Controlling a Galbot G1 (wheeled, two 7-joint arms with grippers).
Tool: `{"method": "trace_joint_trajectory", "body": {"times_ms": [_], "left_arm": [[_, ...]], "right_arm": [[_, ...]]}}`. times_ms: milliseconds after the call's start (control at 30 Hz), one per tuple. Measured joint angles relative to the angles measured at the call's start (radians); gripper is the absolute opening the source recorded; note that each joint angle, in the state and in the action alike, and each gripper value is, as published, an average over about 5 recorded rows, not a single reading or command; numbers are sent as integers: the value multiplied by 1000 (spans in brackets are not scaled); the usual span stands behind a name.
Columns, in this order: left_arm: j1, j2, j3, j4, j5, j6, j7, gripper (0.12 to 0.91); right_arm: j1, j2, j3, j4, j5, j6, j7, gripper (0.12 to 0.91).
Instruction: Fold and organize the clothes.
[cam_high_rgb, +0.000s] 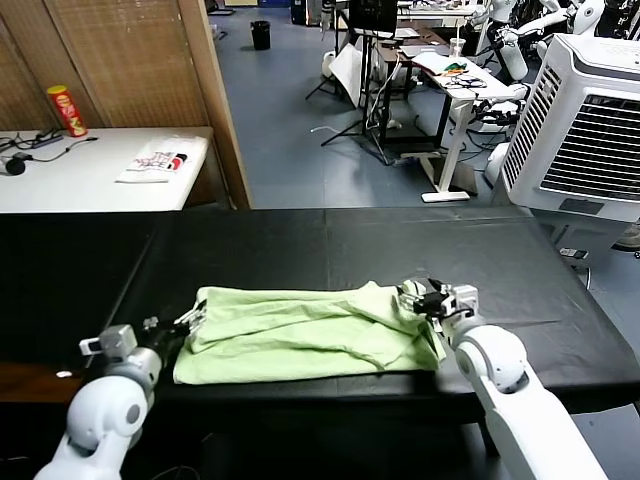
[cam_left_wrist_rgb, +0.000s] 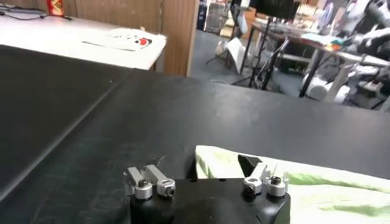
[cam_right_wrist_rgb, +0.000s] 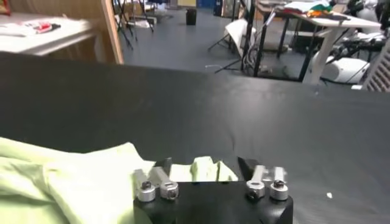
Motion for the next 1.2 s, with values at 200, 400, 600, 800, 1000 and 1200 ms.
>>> {"method": "trace_joint_trajectory", "body": {"times_ms": [200, 400, 600, 800, 1000, 1200], "left_arm": [[67, -75, -4, -6, 71, -44, 22, 798], [71, -129, -3, 32, 102, -68, 39, 798], [66, -163, 11, 74, 137, -86, 50, 665], [69, -191, 24, 86, 158, -95, 57, 358], [64, -198, 28, 77, 164, -85, 49, 145], [52, -169, 15, 73, 243, -113, 47, 146]], "right_arm": [[-30, -4, 0, 59, 9, 1, 0, 798], [-50, -13, -1, 98, 14, 2, 0, 798], [-59, -19, 0, 117, 12, 2, -1, 798], [-67, -18, 1, 122, -4, 5, -5, 798], [-69, -14, 3, 124, -21, 8, -10, 798], [-60, -4, 6, 114, -27, 10, -7, 798]]}}
